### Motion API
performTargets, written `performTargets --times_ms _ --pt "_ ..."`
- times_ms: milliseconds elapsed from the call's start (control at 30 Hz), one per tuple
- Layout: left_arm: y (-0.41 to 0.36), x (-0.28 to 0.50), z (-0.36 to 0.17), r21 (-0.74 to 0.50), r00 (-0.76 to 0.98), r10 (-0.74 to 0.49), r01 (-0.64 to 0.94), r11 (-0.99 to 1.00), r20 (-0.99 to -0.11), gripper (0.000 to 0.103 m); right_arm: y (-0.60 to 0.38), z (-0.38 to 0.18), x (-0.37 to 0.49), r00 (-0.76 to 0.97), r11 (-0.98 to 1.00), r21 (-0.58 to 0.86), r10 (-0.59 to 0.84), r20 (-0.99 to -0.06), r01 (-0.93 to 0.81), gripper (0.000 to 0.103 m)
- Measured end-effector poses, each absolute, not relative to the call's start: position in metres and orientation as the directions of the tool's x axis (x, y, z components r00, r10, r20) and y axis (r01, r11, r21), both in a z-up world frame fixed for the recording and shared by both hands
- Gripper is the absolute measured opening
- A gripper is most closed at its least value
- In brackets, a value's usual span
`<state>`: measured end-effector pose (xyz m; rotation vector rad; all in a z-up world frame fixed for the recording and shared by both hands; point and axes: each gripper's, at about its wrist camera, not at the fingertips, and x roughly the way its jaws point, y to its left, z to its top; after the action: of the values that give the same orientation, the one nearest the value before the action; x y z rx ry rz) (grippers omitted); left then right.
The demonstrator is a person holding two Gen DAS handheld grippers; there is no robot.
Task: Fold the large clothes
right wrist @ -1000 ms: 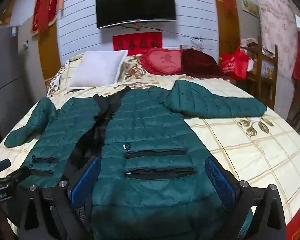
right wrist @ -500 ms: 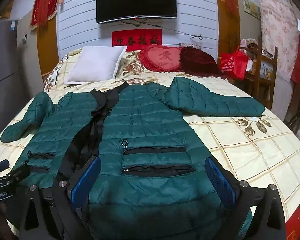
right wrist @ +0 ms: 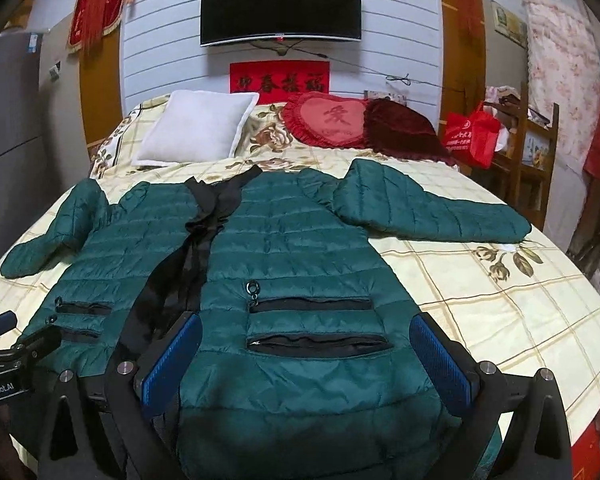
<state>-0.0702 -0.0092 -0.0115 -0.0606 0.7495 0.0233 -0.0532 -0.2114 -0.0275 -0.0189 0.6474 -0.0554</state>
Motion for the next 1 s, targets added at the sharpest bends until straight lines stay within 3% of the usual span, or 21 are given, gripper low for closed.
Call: performTargets --times_ms 1000 --pt "-0.011 -0.071 -0.012 -0.047 0.727 -0.002 -0.041 0.998 -0.686 0.103 -0.227 -0.025 -0.056 0.806 0.994 -0.032 -0.103 -0.582 0.104 0.103"
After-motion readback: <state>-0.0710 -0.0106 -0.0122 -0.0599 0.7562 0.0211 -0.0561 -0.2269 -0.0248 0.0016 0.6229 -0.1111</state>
